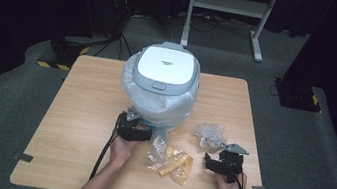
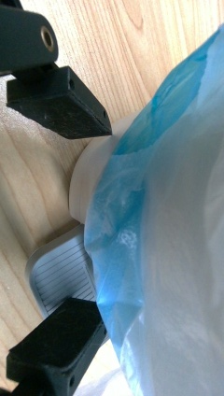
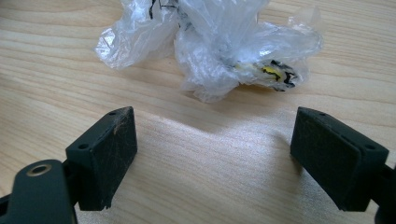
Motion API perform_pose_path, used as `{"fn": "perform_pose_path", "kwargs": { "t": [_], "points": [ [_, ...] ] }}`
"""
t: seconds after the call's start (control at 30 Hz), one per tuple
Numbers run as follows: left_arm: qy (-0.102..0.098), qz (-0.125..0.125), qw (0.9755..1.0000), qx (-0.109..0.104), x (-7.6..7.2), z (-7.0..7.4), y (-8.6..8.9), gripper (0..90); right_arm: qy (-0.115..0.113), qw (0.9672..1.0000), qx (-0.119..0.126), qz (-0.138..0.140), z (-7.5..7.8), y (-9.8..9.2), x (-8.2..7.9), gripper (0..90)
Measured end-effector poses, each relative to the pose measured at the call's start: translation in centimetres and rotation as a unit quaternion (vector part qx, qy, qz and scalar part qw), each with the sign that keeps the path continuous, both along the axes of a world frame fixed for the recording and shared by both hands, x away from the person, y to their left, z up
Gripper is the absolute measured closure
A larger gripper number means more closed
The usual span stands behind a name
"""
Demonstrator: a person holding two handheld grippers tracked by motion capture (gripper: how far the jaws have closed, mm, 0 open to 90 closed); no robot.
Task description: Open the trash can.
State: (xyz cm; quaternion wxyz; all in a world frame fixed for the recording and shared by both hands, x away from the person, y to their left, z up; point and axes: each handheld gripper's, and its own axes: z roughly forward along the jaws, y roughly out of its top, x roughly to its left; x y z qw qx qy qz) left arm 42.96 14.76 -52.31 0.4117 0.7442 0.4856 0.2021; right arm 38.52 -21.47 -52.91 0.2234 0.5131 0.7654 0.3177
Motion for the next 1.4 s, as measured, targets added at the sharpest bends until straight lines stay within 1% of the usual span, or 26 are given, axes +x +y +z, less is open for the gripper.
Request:
{"fn": "perform_pose_path", "kwargs": {
  "t": [0.13,0.17,0.3,0.33,0.37,0.4,0.57,0.7,0.73,0.83,0.87,0.9,1.0,1.03,1.17,1.2,1.23,1.27,1.3,1.33,1.4],
  "points": [
    [0.001,0.001,0.9999,-0.011,0.00,-0.22,0.04,12.9,0.000,1.0000,0.000,0.000,0.00,0.00,0.00,14.4],
    [0.003,0.003,0.9998,-0.019,0.03,-0.34,0.05,12.9,0.000,1.0000,0.000,0.000,0.00,0.00,0.00,14.4],
    [0.012,0.004,0.9997,-0.023,0.10,-0.40,0.10,13.8,0.000,1.0000,0.000,-0.001,0.00,0.00,0.00,14.5],
    [0.011,0.004,0.9998,-0.018,0.09,-0.40,0.05,13.8,0.000,1.0000,0.000,-0.001,0.00,0.00,0.00,14.5],
    [0.010,0.003,0.9999,-0.008,0.06,-0.37,-0.04,13.8,0.001,1.0000,0.000,-0.001,0.01,0.02,0.03,14.4],
    [0.010,0.003,0.9999,-0.008,0.06,-0.37,-0.04,13.8,0.001,1.0000,0.000,-0.001,0.01,0.02,0.03,14.4],
    [0.010,0.000,0.9998,0.016,0.01,-0.31,-0.20,13.8,0.001,1.0000,0.000,-0.001,0.01,0.02,0.03,14.4],
    [0.010,-0.001,0.9996,0.027,0.00,-0.28,-0.25,14.0,0.001,1.0000,0.001,0.003,0.01,0.01,0.07,14.6],
    [0.008,0.003,0.9997,0.021,-0.01,-0.32,-0.38,14.0,0.001,1.0000,0.001,0.005,0.01,0.02,0.08,14.7],
    [0.010,0.002,0.9995,0.031,-0.03,-0.28,-0.36,14.0,0.001,0.9999,0.000,0.010,0.01,0.02,0.09,14.7],
    [0.010,0.002,0.9995,0.031,-0.03,-0.28,-0.36,14.0,0.001,0.9999,0.000,0.010,0.01,0.02,0.09,14.7],
    [0.007,0.007,0.9997,0.024,-0.01,-0.33,-0.47,14.0,0.000,0.9999,0.001,0.014,0.01,-0.01,0.12,14.7],
    [0.012,0.001,0.9995,0.031,0.00,-0.29,-0.35,14.1,0.001,0.9999,0.001,0.016,0.02,-0.01,0.19,14.6],
    [0.013,0.001,0.9995,0.028,0.01,-0.29,-0.37,14.1,0.002,0.9997,0.001,0.023,0.02,-0.01,0.31,14.3],
    [0.014,0.000,0.9994,0.032,0.03,-0.29,-0.34,14.2,0.004,0.9995,0.002,0.031,0.02,-0.10,0.51,13.6],
    [0.011,0.005,0.9995,0.028,0.04,-0.33,-0.43,14.2,0.004,0.9994,0.002,0.034,0.02,-0.12,0.57,13.6],
    [0.014,0.000,0.9993,0.034,0.05,-0.29,-0.36,14.2,0.006,0.9993,0.001,0.036,0.07,-0.16,0.55,13.7],
    [0.015,0.001,0.9993,0.033,0.07,-0.30,-0.37,14.3,0.012,0.9993,-0.002,0.037,0.18,-0.16,0.39,13.9],
    [0.013,0.006,0.9996,0.025,0.10,-0.36,-0.48,14.3,0.013,0.9993,-0.002,0.035,0.19,-0.13,0.33,14.1],
    [0.015,0.006,0.9996,0.024,0.13,-0.37,-0.49,14.4,0.013,0.9993,-0.002,0.034,0.20,-0.11,0.32,14.1],
    [0.026,-0.004,0.9990,0.036,0.22,-0.31,-0.28,14.6,0.015,0.9994,-0.002,0.032,0.24,-0.06,0.31,15.1]
  ]
}}
